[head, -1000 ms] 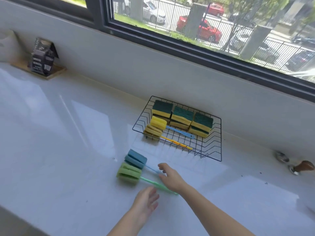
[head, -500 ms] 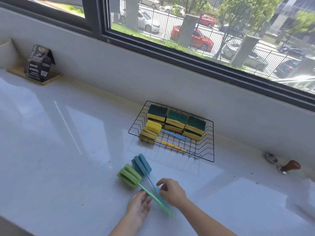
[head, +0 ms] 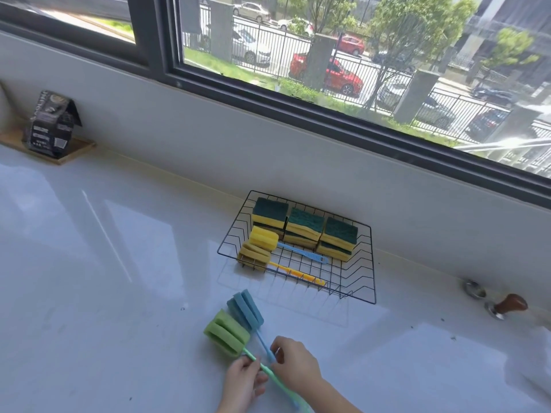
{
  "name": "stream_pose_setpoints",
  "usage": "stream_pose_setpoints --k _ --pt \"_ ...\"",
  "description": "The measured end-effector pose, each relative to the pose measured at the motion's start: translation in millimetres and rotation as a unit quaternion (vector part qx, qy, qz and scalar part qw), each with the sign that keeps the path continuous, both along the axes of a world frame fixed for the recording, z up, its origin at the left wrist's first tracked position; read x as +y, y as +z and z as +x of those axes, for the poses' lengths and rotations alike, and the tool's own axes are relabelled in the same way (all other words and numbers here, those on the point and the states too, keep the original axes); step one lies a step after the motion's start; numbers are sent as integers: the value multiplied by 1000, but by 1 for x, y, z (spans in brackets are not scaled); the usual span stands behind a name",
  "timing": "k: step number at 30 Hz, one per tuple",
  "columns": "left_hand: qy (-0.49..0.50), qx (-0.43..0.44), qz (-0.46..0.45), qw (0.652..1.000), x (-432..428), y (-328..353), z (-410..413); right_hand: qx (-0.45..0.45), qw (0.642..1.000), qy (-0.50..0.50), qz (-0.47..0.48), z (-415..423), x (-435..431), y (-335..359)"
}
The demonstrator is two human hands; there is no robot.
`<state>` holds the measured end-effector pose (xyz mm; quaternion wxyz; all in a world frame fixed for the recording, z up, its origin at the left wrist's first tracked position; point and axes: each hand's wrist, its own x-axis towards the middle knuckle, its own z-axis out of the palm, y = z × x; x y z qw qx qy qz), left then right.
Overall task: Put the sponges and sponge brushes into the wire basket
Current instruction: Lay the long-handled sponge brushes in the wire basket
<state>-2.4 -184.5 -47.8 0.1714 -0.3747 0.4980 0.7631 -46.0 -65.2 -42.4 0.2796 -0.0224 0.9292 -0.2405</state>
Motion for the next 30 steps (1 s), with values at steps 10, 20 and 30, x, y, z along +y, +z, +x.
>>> stream_pose_setpoints --k 10,20,30 --pt "-10 139 0 990 8 48 -52 141 980 -92 -109 -38 20 47" --pt "22 134 105 985 39 99 -177 220 974 -58 3 -173 46 95" --pt "80 6 151 985 54 60 -227 79 996 40 32 -230 35 53"
